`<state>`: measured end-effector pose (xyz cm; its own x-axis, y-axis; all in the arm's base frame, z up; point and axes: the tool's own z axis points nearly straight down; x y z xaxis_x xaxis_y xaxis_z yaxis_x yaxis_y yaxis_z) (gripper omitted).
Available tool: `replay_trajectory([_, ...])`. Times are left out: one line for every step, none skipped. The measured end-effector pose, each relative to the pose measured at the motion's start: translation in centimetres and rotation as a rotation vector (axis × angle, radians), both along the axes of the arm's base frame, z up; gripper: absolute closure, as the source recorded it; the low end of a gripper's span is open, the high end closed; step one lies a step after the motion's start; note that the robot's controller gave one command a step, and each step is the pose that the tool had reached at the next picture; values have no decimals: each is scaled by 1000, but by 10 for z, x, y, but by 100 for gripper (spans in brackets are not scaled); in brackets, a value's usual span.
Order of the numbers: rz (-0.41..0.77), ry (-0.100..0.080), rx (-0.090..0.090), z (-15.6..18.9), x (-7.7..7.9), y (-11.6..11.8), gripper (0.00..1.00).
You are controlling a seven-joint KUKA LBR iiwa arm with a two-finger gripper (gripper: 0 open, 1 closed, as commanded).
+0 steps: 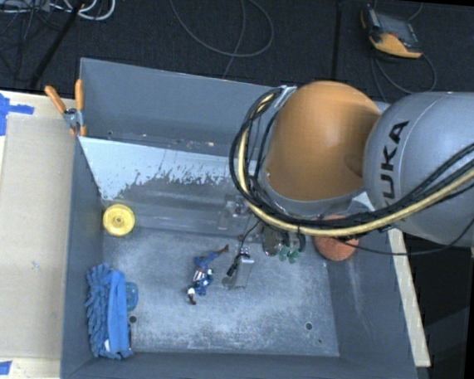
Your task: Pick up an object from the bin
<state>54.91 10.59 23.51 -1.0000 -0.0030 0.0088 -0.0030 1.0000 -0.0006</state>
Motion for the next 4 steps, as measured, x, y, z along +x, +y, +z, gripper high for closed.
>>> replay_trajectory([-3, -8, 1, 4, 1, -1, 0])
replay_trajectory([111, -12, 2, -42, 13, -1, 0])
replay_trajectory([429, -10, 3, -69, 36, -1, 0])
replay_trajectory([542, -7, 4, -84, 32, -1, 0])
